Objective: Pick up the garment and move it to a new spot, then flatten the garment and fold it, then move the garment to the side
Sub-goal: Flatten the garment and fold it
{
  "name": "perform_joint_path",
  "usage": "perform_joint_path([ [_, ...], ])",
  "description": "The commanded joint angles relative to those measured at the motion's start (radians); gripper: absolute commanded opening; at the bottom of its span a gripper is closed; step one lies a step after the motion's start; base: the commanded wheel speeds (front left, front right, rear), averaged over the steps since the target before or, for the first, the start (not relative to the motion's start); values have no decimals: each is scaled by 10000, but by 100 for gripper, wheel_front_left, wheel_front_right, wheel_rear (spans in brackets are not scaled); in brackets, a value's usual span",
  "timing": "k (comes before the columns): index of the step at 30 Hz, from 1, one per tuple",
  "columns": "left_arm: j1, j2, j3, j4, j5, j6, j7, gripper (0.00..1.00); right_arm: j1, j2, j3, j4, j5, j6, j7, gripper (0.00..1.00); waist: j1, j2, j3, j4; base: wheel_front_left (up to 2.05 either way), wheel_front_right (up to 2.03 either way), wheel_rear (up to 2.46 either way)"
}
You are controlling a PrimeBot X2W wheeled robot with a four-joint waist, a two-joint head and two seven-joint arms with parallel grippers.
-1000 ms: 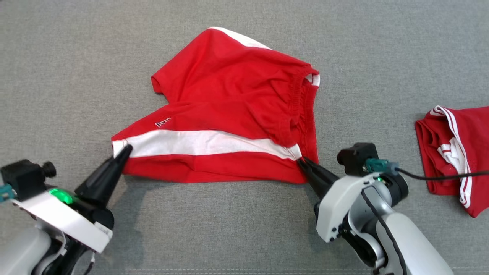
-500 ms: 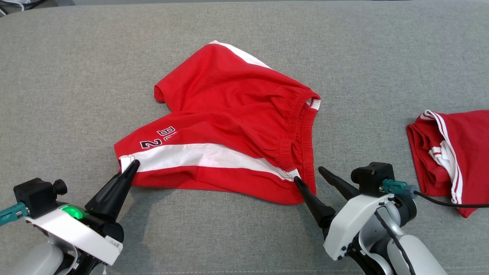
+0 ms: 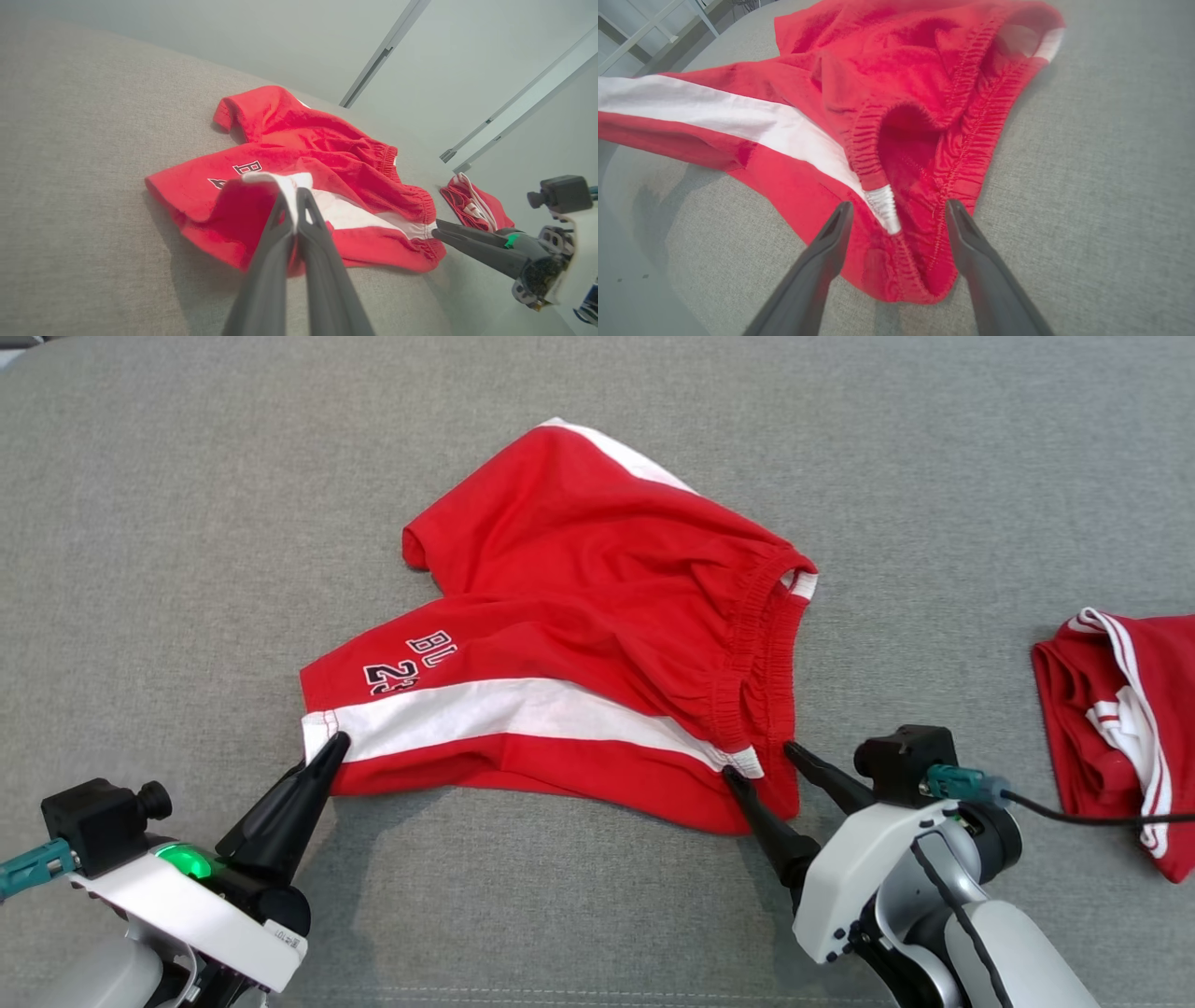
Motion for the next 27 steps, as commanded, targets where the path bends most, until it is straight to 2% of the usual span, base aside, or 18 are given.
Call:
perform_joint_path([
  [1,-264,396,402,-230,37,-27,-104,0,-312,92,138,-113,-148,0,7,100,0,-1,109,107,0,0,0],
  [3,-280,420,392,-268,23,-27,-104,0,-381,95,148,24,-173,0,-25,99,0,-1,148,167,0,0,0],
  [4,-288,433,386,-288,21,-27,-104,0,-411,96,183,94,-165,0,-20,91,0,-1,168,196,0,0,0],
  [5,-292,437,388,-307,5,-27,-104,0,-437,97,212,155,-155,0,-31,74,0,-1,181,221,0,0,0],
  [6,-300,448,388,-312,2,-27,-104,0,-471,97,247,204,-143,0,-62,67,0,-1,190,243,0,0,0],
  [8,-311,447,389,-311,-22,-27,-104,0,-529,98,332,303,-112,0,-92,27,0,-1,197,272,0,0,0],
  [9,-315,459,390,-302,-32,-27,-104,0,-562,98,380,344,-107,0,-99,3,0,-1,200,279,0,0,0],
  [10,-318,469,393,-288,-39,-27,-104,0,-608,99,413,361,-78,0,-137,0,0,-1,194,277,0,0,0],
  [18,-424,720,178,-162,-155,-27,-105,0,-870,99,222,-28,165,0,-542,0,0,-1,-30,163,0,0,0],
  [23,-1241,1821,-800,-244,-654,-27,-88,0,-1372,100,10,-591,883,0,-540,0,0,-1,-311,-1,0,0,0],
  [27,-2537,2809,-1318,-338,-1621,-27,562,0,-2199,100,-10,-736,1712,0,-267,0,0,-1,-441,-132,0,0,0],
])
